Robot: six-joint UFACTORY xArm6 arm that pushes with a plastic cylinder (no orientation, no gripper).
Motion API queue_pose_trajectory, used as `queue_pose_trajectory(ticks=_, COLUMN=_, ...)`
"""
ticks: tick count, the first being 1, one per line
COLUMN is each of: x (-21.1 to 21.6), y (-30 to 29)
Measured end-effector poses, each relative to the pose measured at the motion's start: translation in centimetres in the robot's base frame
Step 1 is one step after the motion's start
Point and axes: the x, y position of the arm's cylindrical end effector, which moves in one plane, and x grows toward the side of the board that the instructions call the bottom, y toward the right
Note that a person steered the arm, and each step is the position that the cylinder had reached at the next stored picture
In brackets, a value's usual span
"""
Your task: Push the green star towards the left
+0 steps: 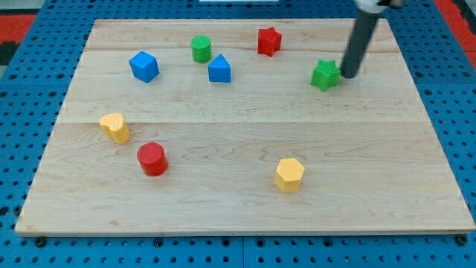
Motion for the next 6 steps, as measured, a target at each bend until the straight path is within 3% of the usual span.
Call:
queue_pose_trajectory(ticks=1, x=1.2, y=3.2)
queue_pose_trajectory(ticks=2, x=1.6, y=-2.6)
queue_pose_trajectory(ticks=5, x=-1.4, y=-2.7)
queue_pose_trajectory(ticks=6, x=2.4, y=-0.1)
